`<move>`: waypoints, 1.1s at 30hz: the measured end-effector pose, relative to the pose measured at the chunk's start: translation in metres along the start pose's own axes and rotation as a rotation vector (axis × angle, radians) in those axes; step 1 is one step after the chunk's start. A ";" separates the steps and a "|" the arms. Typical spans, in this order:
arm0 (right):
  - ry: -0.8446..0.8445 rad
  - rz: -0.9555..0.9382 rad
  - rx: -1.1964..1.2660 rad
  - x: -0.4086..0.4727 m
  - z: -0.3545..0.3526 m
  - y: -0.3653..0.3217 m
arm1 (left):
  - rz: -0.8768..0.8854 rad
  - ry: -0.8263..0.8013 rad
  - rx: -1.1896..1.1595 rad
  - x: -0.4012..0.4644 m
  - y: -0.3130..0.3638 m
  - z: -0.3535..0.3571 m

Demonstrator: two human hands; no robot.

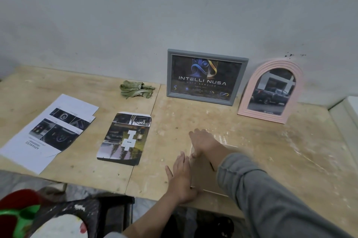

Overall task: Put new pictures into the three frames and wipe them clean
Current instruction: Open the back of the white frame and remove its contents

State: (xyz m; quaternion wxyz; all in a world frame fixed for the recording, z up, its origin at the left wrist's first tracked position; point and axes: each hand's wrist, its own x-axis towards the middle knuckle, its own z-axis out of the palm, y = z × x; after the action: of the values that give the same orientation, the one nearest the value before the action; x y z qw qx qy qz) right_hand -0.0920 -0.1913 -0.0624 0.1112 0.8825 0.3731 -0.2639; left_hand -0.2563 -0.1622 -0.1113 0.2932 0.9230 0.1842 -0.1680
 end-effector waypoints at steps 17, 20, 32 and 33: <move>0.023 0.051 0.109 -0.015 -0.012 0.000 | -0.012 0.005 0.008 0.002 -0.002 0.000; 0.010 0.024 0.130 -0.017 -0.013 0.002 | -0.005 0.012 -0.004 0.003 -0.002 0.000; -0.133 0.027 0.251 -0.022 -0.036 0.012 | 0.003 0.025 -0.025 -0.001 0.000 -0.004; -0.144 0.028 0.268 -0.022 -0.039 0.013 | 0.002 0.030 -0.030 -0.001 0.000 -0.004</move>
State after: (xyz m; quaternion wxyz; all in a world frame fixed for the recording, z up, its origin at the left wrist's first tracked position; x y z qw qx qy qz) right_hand -0.0804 -0.1984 -0.0181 0.0224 0.8734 0.3133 -0.3722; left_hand -0.2566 -0.1597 -0.1081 0.3044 0.9210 0.1903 -0.1512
